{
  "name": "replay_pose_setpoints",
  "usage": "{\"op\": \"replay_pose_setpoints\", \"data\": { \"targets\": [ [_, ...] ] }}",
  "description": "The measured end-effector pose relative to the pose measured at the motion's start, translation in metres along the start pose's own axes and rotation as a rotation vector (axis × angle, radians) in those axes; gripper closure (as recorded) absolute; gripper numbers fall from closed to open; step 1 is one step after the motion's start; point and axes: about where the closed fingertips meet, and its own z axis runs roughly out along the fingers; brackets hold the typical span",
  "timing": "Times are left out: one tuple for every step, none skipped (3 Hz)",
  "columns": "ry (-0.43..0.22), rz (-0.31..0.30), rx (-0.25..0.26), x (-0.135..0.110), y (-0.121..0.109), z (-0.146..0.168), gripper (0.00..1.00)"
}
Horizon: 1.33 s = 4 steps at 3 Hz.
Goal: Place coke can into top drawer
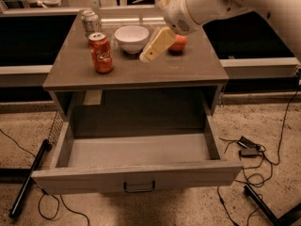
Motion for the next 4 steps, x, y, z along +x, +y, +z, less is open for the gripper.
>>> {"op": "replay_pose_setpoints", "data": {
  "targets": [
    [-0.129, 0.050, 0.059, -0.007, -0.027, 0.027, 0.00],
    [-0.236, 0.101, 0.061, -0.021, -0.046, 0.060, 0.00],
    [-0.278, 0.151, 0.024, -0.038, -0.049, 0.096, 0.00],
    [-0.297, 0.209, -0.036, -0.057, -0.035, 0.146, 0.00]
  ]
}}
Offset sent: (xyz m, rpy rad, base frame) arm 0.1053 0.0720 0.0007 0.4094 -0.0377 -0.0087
